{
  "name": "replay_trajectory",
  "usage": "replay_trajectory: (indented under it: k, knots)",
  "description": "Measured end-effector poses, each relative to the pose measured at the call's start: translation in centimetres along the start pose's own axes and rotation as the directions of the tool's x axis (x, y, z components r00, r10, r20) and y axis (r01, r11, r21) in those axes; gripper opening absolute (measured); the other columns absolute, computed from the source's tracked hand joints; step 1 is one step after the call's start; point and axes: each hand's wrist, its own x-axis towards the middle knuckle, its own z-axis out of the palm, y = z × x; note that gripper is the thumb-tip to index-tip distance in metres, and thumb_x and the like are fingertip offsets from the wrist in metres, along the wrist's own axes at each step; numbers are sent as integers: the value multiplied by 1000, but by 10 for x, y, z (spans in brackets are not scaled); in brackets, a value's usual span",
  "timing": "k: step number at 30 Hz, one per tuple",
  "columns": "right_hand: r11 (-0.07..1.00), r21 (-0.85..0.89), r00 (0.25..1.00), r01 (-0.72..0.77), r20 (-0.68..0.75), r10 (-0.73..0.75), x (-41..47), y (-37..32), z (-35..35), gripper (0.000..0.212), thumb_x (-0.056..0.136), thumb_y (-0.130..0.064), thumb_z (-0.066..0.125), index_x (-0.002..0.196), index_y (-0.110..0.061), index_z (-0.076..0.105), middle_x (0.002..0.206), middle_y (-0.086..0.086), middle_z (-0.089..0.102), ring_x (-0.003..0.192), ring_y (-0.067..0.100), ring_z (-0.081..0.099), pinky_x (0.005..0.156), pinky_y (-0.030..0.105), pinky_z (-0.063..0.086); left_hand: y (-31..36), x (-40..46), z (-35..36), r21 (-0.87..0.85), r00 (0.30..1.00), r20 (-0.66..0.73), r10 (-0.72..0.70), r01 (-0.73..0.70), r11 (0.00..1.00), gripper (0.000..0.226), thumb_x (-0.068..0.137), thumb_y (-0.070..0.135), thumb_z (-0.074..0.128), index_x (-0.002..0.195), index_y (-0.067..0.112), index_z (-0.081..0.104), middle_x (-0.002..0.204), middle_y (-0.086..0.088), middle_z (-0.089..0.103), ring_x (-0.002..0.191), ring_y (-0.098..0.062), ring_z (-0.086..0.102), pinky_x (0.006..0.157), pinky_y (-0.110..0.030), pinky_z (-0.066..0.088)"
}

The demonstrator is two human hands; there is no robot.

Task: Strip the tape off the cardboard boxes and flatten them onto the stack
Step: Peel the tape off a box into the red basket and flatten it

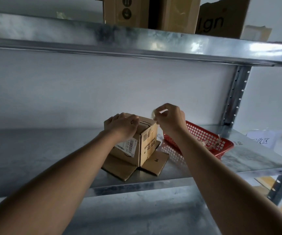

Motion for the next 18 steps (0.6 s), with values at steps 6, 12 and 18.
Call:
replay_trajectory:
  k: [6, 12, 18]
  knots:
    - [967, -255, 1000, 12, -17, -17, 32, 53, -41, 16, 100, -21, 65, 104, -16, 80, 102, 8, 77, 68, 17, 64, 53, 22, 43, 19, 12, -9, 1, 999, 33, -10, 10, 1000, 45, 107, 53, 17, 131, 40, 53, 128, -1, 61, 118, -25, 53, 92, -46, 35]
    - [939, -343, 996, 14, 89, 18, 64, 97, -51, 19, 101, -19, 63, 108, -20, 80, 112, 7, 76, 85, 21, 66, 66, 29, 48, 23, 15, -11, -32, 997, 67, -44, 46, 998, 45, 108, 58, 23, 138, 43, 52, 140, 7, 55, 122, -20, 53, 97, -44, 41]
    - [936, -349, 950, -41, 276, 144, 75, 123, -51, 23, 79, -7, 89, 100, -14, 83, 107, 10, 76, 83, 27, 74, 76, 41, 65, 29, 9, -13, -40, 992, 98, -74, 78, 996, 50, 107, 61, 23, 151, 46, 41, 163, 11, 33, 149, -24, 31, 115, -51, 30]
